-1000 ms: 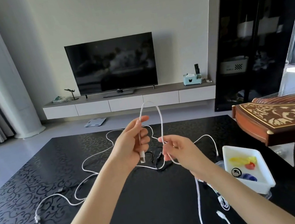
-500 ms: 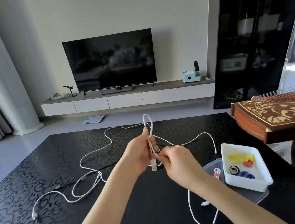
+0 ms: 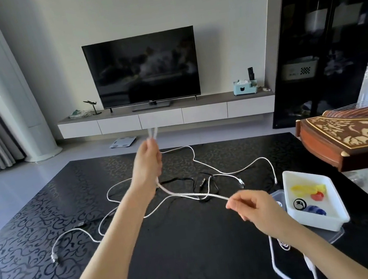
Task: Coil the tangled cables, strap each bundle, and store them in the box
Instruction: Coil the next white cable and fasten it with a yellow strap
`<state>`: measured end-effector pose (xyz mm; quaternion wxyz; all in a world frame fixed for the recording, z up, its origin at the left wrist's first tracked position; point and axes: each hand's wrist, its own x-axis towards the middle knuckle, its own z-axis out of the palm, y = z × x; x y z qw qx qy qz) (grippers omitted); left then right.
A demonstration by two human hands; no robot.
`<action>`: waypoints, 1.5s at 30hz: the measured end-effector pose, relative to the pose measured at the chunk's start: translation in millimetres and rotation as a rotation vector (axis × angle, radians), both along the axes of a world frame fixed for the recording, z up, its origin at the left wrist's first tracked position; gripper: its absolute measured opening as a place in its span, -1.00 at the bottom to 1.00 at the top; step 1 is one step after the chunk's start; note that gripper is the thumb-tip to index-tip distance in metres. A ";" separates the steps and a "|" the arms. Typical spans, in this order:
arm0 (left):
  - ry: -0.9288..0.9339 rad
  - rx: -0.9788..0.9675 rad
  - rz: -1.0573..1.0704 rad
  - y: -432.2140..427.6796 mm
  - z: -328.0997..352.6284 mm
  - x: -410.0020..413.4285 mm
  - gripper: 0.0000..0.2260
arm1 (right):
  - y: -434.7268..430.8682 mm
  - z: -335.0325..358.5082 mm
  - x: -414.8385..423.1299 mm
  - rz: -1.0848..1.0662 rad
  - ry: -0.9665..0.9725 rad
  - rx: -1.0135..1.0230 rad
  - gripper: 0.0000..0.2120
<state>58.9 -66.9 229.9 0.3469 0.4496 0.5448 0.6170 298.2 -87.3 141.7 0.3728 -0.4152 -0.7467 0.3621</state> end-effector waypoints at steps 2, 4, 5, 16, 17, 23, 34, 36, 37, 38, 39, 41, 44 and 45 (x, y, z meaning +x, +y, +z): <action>0.318 -0.047 -0.034 -7.0 -14.7 15.2 -0.69 | 1.8 19.2 -7.0 -0.024 -0.027 0.216 -0.85; 0.338 -0.108 -0.183 -18.4 -27.8 28.1 -0.61 | 4.2 39.9 -13.2 -0.083 -0.023 0.398 -0.85; 0.289 -0.134 -0.275 -24.1 -31.8 33.1 -0.56 | 6.4 49.2 -16.8 -0.128 -0.026 0.460 -0.83; 0.303 -0.119 -0.420 -34.9 -49.5 49.2 -0.69 | 24.7 74.3 -14.0 -0.330 -0.472 0.633 -0.81; 0.292 -0.112 -0.425 -34.4 -48.9 45.8 -0.68 | 25.9 75.4 -8.8 -0.306 -0.537 0.634 -0.83; 0.289 -0.105 -0.505 -34.8 -54.7 53.3 -0.71 | 18.7 77.7 -14.2 -0.216 -0.097 0.248 -0.77; 0.240 -0.104 -0.562 -39.1 -57.4 70.1 -0.78 | 22.1 72.0 -32.5 -0.308 0.104 0.204 -0.79; 0.299 -0.098 -0.564 -38.8 -58.8 70.5 -0.79 | 22.6 71.5 -32.0 -0.313 0.092 0.228 -0.80; 0.308 -0.107 -0.584 -38.7 -59.8 70.7 -0.79 | 23.2 71.1 -31.4 -0.305 0.083 0.232 -0.80; 0.312 -0.118 -0.604 -39.2 -61.4 70.8 -0.79 | 24.0 70.4 -30.8 -0.294 0.073 0.225 -0.80; 0.308 -0.124 -0.617 -39.8 -63.1 71.4 -0.78 | 25.3 69.8 -30.2 -0.284 0.063 0.207 -0.80; 0.263 -0.122 -0.613 -40.3 -65.5 72.1 -0.77 | 28.9 68.3 -28.7 -0.278 0.047 0.162 -0.81; 0.152 -0.104 -0.567 -38.3 -64.2 72.7 -0.75 | 32.9 65.5 -26.3 -0.285 0.060 0.143 -0.84; 0.115 -0.099 -0.550 -36.8 -63.1 73.2 -0.74 | 34.2 64.9 -25.6 -0.288 0.088 0.136 -0.85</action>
